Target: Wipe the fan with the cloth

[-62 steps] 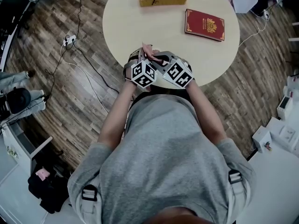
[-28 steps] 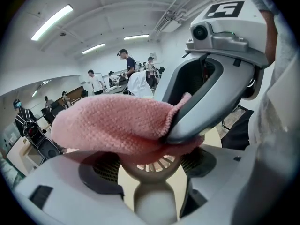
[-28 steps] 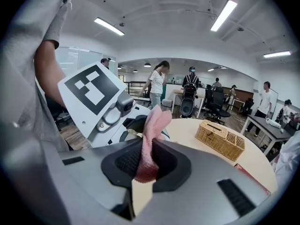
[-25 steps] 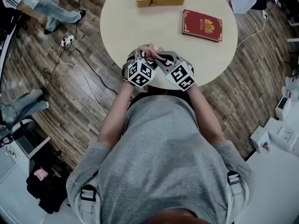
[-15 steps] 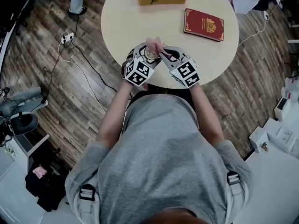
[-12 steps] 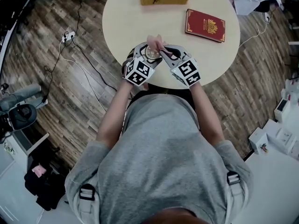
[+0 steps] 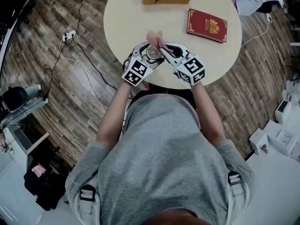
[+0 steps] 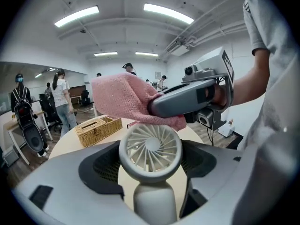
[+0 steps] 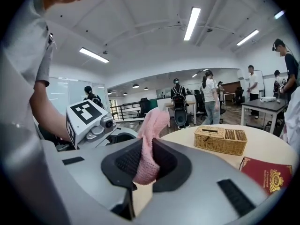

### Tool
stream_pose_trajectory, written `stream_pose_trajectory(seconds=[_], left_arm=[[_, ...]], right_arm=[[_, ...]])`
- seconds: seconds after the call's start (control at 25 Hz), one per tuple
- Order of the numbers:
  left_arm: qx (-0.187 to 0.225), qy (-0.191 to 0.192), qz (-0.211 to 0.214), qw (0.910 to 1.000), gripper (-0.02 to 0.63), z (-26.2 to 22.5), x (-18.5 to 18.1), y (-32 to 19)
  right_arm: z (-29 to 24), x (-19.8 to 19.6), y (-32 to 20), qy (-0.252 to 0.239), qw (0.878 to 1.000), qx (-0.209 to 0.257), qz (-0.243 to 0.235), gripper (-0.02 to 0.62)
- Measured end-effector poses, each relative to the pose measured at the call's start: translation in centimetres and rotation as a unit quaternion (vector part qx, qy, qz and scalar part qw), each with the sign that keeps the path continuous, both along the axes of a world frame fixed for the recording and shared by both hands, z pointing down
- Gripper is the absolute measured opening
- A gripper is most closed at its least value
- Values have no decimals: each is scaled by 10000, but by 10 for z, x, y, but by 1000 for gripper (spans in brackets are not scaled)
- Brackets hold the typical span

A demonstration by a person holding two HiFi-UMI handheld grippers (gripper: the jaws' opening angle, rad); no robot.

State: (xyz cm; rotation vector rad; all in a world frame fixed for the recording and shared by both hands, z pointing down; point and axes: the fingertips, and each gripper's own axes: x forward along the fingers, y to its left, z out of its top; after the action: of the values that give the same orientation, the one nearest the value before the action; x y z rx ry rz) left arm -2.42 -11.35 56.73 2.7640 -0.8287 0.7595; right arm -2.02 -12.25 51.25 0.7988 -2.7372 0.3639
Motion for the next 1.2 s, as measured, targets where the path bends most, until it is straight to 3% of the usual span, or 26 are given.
stream_pose_trajectory(seconds=[0.32, 0.64, 1.2], left_arm=[[-358, 717, -218, 9965, 374, -11, -4, -8], [-556, 1420, -105, 9882, 374, -28, 2, -4], [-619, 2031, 462, 9761, 374, -43, 13, 19]], right_arm=[[6, 2, 21, -79, 9995, -112, -275, 43], [2, 18, 18, -321, 9993, -166, -101, 43], [-6, 27, -3, -622, 9974, -317, 183, 42]])
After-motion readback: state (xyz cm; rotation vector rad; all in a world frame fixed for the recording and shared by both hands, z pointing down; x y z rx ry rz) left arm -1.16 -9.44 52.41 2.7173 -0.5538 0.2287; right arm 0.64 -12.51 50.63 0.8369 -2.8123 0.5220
